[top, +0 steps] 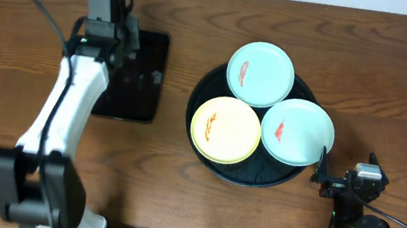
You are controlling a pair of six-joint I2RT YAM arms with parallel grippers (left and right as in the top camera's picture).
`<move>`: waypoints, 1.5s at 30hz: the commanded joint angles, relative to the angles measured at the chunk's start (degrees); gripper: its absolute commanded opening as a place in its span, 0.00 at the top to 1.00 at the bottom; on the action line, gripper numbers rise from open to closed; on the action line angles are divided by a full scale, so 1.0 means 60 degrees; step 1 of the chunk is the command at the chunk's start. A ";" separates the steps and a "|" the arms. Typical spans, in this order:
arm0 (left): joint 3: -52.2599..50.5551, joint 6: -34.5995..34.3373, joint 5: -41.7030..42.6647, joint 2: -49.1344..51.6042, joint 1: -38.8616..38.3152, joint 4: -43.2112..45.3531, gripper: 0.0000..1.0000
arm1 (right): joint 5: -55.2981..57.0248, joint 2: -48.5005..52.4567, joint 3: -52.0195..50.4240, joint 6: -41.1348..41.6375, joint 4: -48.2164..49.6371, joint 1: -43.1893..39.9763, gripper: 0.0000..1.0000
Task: Clean dirty plates on tray and stack at the side
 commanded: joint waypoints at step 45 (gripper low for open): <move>-0.0601 -0.5031 0.3825 0.1162 -0.4546 -0.2142 0.92 | -0.1581 -0.0051 0.0015 0.0619 0.4189 -0.0004 0.01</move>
